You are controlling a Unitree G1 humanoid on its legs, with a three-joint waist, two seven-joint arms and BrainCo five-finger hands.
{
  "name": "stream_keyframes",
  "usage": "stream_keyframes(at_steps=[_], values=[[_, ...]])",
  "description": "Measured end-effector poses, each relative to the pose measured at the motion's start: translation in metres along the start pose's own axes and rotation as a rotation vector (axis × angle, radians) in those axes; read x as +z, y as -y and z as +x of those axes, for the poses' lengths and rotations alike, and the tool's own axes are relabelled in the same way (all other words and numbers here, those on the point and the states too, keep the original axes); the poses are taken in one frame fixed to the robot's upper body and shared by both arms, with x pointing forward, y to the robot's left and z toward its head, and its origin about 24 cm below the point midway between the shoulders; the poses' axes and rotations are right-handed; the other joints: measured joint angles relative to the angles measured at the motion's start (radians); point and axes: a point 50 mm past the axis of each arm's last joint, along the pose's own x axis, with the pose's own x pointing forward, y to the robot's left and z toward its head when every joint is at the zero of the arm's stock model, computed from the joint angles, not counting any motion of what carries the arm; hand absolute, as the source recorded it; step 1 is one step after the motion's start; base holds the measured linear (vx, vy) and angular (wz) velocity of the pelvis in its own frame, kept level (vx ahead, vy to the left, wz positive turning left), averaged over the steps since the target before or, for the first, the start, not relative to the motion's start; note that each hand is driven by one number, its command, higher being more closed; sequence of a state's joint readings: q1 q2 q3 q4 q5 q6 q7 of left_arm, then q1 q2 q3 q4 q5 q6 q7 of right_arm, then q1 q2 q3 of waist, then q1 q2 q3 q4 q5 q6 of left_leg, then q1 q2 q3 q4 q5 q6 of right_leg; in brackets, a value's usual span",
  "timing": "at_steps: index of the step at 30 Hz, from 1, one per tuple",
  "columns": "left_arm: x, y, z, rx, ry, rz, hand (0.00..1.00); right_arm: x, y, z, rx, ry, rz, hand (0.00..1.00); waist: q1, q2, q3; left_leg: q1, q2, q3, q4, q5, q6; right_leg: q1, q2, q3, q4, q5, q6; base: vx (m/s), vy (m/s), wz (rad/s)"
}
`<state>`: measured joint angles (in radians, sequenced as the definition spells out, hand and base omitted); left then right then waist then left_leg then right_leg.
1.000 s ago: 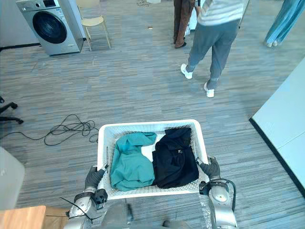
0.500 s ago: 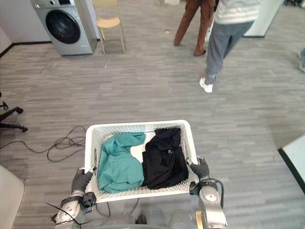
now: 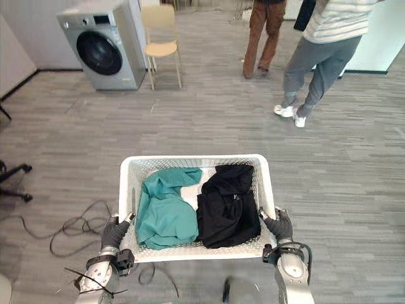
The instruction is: Pick up the laundry basket with both hands and put the clothes into the washing machine.
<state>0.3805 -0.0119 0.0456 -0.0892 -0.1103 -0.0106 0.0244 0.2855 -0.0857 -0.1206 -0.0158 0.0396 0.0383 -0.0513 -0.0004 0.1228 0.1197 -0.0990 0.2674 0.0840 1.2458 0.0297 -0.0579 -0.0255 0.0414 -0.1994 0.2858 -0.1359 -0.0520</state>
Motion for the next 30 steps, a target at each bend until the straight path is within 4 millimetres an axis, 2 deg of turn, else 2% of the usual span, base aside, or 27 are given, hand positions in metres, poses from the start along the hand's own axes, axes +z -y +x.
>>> stream_keyframes(at_steps=[1, 3, 4, 5, 6, 7, 8, 9, 10, 11, 12, 13, 14, 15, 16, 17, 18, 20, 21, 22, 24, 25, 26, 27, 29, 30], values=[[0.000, 0.000, 0.000, -0.002, 0.001, 0.001, 1.00, 0.000, 0.000, 0.000, -0.003, -0.001, 0.003, 1.00, 0.015, -0.008, 0.004, -0.081, -0.002, 0.020, 0.056, -0.068, 0.026, 0.071, -0.005, 0.028, -0.055, -0.006, 0.002, 0.58, -0.059, -0.48], [0.002, -0.002, 0.000, 0.001, 0.011, 0.004, 1.00, 0.001, -0.002, 0.000, 0.002, 0.005, 0.013, 1.00, 0.037, -0.023, 0.009, -0.178, 0.005, 0.090, -0.034, -0.155, 0.053, 0.155, -0.027, 0.072, -0.119, -0.036, 0.016, 0.56, 0.010, -0.49], [0.002, -0.003, 0.000, 0.002, 0.013, 0.004, 1.00, 0.002, -0.002, 0.000, -0.001, 0.006, 0.012, 1.00, 0.045, -0.028, 0.010, -0.215, 0.009, 0.122, -0.135, -0.182, 0.058, 0.185, -0.040, 0.089, -0.136, -0.051, 0.026, 0.63, 0.112, -0.51], [0.001, -0.003, 0.000, 0.004, 0.013, 0.003, 1.00, 0.002, -0.003, 0.000, -0.002, 0.007, 0.009, 1.00, 0.060, -0.039, 0.010, -0.231, 0.000, 0.174, -0.441, -0.189, 0.058, 0.220, -0.073, 0.101, -0.144, -0.087, 0.053, 0.50, 0.137, -0.34], [0.001, -0.003, 0.000, 0.004, 0.013, 0.002, 1.00, 0.002, -0.003, 0.000, -0.002, 0.007, 0.009, 1.00, 0.062, -0.041, 0.010, -0.228, -0.004, 0.180, -0.513, -0.187, 0.056, 0.228, -0.079, 0.104, -0.145, -0.097, 0.060, 0.64, 0.259, -0.31], [0.001, -0.002, -0.001, 0.007, 0.012, -0.004, 1.00, 0.002, -0.002, 0.000, -0.005, 0.009, 0.007, 1.00, 0.068, -0.044, 0.010, -0.219, -0.023, 0.176, -0.849, -0.135, -0.003, 0.269, -0.105, 0.113, -0.148, -0.143, 0.092, 0.56, 0.255, -0.17], [0.000, -0.003, -0.002, 0.009, 0.010, -0.003, 1.00, 0.001, -0.003, 0.000, -0.003, 0.004, 0.009, 1.00, 0.070, -0.054, 0.007, -0.218, -0.028, 0.178, -0.877, -0.072, -0.018, 0.281, -0.122, 0.117, -0.145, -0.163, 0.105, 0.72, 0.349, -0.29], [-0.002, -0.006, -0.004, 0.016, -0.002, 0.005, 1.00, -0.003, -0.008, 0.000, 0.016, -0.011, 0.012, 1.00, 0.070, -0.095, -0.006, -0.213, -0.073, 0.200, -0.858, -0.013, 0.020, 0.301, -0.168, 0.136, -0.144, -0.186, 0.119, 0.51, 0.240, -0.17], [-0.002, -0.007, -0.003, 0.019, -0.002, 0.009, 1.00, -0.004, -0.009, 0.001, 0.020, -0.017, 0.014, 1.00, 0.063, -0.111, -0.011, -0.218, -0.091, 0.206, -0.820, -0.044, 0.058, 0.313, -0.188, 0.145, -0.144, -0.181, 0.123, 0.68, 0.324, -0.14], [-0.004, -0.006, -0.003, 0.020, -0.020, 0.006, 1.00, -0.007, -0.009, 0.004, 0.025, -0.032, 0.004, 1.00, 0.055, -0.124, -0.009, -0.241, -0.074, 0.218, -0.678, -0.120, 0.101, 0.320, -0.212, 0.195, -0.102, -0.134, 0.130, 0.55, 0.289, -0.10], [-0.005, -0.008, -0.004, 0.025, -0.027, 0.008, 1.00, -0.009, -0.011, 0.006, 0.031, -0.041, 0.004, 1.00, 0.064, -0.135, -0.005, -0.243, -0.069, 0.217, -0.617, -0.135, 0.104, 0.321, -0.219, 0.225, -0.065, -0.116, 0.126, 0.76, 0.489, -0.22], [-0.008, -0.011, -0.006, 0.031, -0.040, 0.016, 1.00, -0.013, -0.013, 0.008, 0.040, -0.059, 0.008, 1.00, 0.069, -0.157, -0.002, -0.264, -0.093, 0.207, -0.545, -0.166, 0.081, 0.312, -0.228, 0.263, 0.047, -0.075, 0.144, 0.48, 0.343, -0.16], [-0.009, -0.011, -0.007, 0.028, -0.045, 0.017, 1.00, -0.016, -0.011, 0.007, 0.037, -0.071, 0.005, 1.00, 0.067, -0.166, -0.011, -0.218, -0.132, 0.191, -0.649, -0.159, 0.074, 0.291, -0.239, 0.267, 0.135, -0.055, 0.181, 0.64, 0.462, 0.00], [-0.010, -0.010, -0.005, 0.014, -0.049, 0.030, 1.00, -0.026, -0.012, 0.006, 0.031, -0.105, 0.017, 1.00, 0.060, -0.206, 0.004, -0.129, -0.184, 0.210, -0.727, -0.196, 0.118, 0.215, -0.275, 0.310, 0.384, 0.010, 0.260, 0.49, 0.261, 0.31], [-0.013, -0.014, -0.003, 0.021, -0.069, 0.055, 1.00, -0.032, -0.016, 0.003, 0.032, -0.132, 0.036, 1.00, 0.042, -0.234, -0.001, -0.068, -0.228, 0.206, -0.758, -0.234, 0.136, 0.103, -0.273, 0.343, 0.647, 0.091, 0.303, 0.59, 0.286, 0.36], [-0.015, -0.016, -0.003, 0.027, -0.078, 0.062, 1.00, -0.034, -0.017, 0.002, 0.039, -0.138, 0.034, 1.00, 0.035, -0.235, -0.002, -0.039, -0.237, 0.202, -0.766, -0.248, 0.140, 0.053, -0.264, 0.342, 0.752, 0.099, 0.287, 0.60, 0.172, 0.37], [-0.016, -0.016, -0.004, 0.028, -0.088, 0.067, 1.00, -0.037, -0.016, -0.001, 0.038, -0.149, 0.035, 1.00, 0.030, -0.220, 0.006, 0.048, -0.249, 0.193, -0.818, -0.265, 0.140, -0.055, -0.242, 0.298, 0.885, 0.072, 0.235, 0.51, 0.150, 0.23], [-0.017, -0.015, -0.005, 0.020, -0.092, 0.070, 1.00, -0.038, -0.014, -0.002, 0.033, -0.149, 0.032, 1.00, 0.015, -0.189, 0.012, 0.130, -0.251, 0.184, -0.897, -0.262, 0.136, -0.143, -0.246, 0.208, 0.858, 0.000, 0.174, 0.45, 0.122, 0.13], [-0.017, -0.013, -0.004, 0.015, -0.092, 0.070, 1.00, -0.038, -0.013, -0.003, 0.028, -0.148, 0.030, 1.00, 0.013, -0.166, 0.012, 0.178, -0.249, 0.180, -0.943, -0.259, 0.130, -0.186, -0.255, 0.139, 0.745, -0.050, 0.157, 0.44, 0.090, 0.15], [-0.017, -0.012, -0.004, 0.006, -0.089, 0.070, 1.00, -0.037, -0.010, -0.007, 0.018, -0.145, 0.034, 1.00, 0.009, -0.151, 0.014, 0.217, -0.249, 0.171, -0.971, -0.264, 0.118, -0.203, -0.252, 0.096, 0.580, -0.064, 0.155, 0.43, 0.067, 0.22], [-0.017, -0.010, -0.003, -0.006, -0.088, 0.071, 1.00, -0.037, -0.007, -0.012, 0.004, -0.142, 0.041, 1.00, 0.007, -0.152, 0.011, 0.251, -0.252, 0.155, -0.976, -0.281, 0.090, -0.202, -0.227, 0.092, 0.360, -0.054, 0.148, 0.46, -0.029, 0.34], [-0.017, -0.009, -0.004, -0.013, -0.090, 0.074, 1.00, -0.038, -0.005, -0.016, -0.003, -0.145, 0.043, 1.00, 0.009, -0.159, 0.007, 0.260, -0.254, 0.136, -0.959, -0.300, 0.061, -0.182, -0.188, 0.129, 0.190, -0.001, 0.120, 0.55, -0.108, 0.68], [-0.020, -0.008, -0.005, -0.019, -0.101, 0.074, 1.00, -0.040, -0.004, -0.023, -0.013, -0.150, 0.049, 1.00, 0.007, -0.197, -0.016, 0.284, -0.278, 0.097, -0.948, -0.320, 0.036, -0.162, -0.194, 0.129, 0.109, 0.103, 0.112, 0.45, -0.119, 0.51], [-0.023, -0.005, -0.005, -0.021, -0.112, 0.060, 1.00, -0.040, 0.000, -0.023, -0.018, -0.153, 0.036, 1.00, 0.015, -0.180, -0.024, 0.293, -0.272, 0.091, -0.951, -0.325, 0.028, -0.147, -0.188, 0.121, 0.103, 0.087, 0.115, 0.46, -0.109, 0.29], [-0.025, 0.003, -0.006, -0.028, -0.115, 0.029, 1.00, -0.033, 0.008, -0.021, -0.019, -0.126, 0.003, 1.00, 0.017, -0.121, -0.047, 0.301, -0.225, 0.085, -0.949, -0.318, 0.014, -0.088, -0.158, 0.088, 0.011, 0.088, 0.109, 0.42, -0.101, 0.07], [-0.024, 0.004, -0.006, -0.029, -0.113, 0.020, 1.00, -0.032, 0.010, -0.021, -0.022, -0.123, 0.004, 1.00, 0.014, -0.111, -0.052, 0.299, -0.219, 0.085, -0.938, -0.312, 0.003, -0.069, -0.154, 0.082, -0.019, 0.095, 0.102, 0.35, -0.091, 0.21]])
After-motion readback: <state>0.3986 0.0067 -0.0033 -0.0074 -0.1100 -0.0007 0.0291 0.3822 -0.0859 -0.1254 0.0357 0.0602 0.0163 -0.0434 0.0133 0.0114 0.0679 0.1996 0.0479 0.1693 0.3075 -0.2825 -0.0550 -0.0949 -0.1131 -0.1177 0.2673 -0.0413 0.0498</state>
